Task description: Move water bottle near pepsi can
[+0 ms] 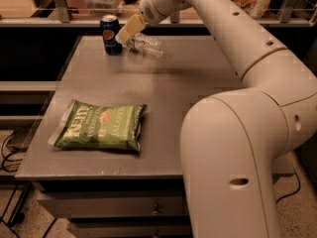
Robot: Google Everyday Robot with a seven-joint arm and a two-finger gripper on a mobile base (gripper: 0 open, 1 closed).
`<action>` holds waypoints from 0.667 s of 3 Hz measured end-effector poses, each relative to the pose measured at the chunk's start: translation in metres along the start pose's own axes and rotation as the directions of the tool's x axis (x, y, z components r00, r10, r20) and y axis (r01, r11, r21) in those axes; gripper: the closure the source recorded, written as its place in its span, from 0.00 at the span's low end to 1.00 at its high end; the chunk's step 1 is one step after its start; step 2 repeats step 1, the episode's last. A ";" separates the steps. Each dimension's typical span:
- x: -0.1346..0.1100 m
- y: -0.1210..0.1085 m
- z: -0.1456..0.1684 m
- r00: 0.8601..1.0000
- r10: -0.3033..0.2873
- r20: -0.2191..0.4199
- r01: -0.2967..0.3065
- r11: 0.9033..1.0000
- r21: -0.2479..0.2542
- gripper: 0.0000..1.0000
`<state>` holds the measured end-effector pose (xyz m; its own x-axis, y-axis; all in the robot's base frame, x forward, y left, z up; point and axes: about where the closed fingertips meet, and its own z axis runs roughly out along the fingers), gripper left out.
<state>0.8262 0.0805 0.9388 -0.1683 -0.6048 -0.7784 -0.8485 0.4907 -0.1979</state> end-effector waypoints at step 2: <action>0.000 0.000 0.000 1.000 0.000 0.000 0.000 1.000 0.000 0.00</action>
Offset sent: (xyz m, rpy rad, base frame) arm 0.0000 0.0000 0.0000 0.0000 0.0000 0.0000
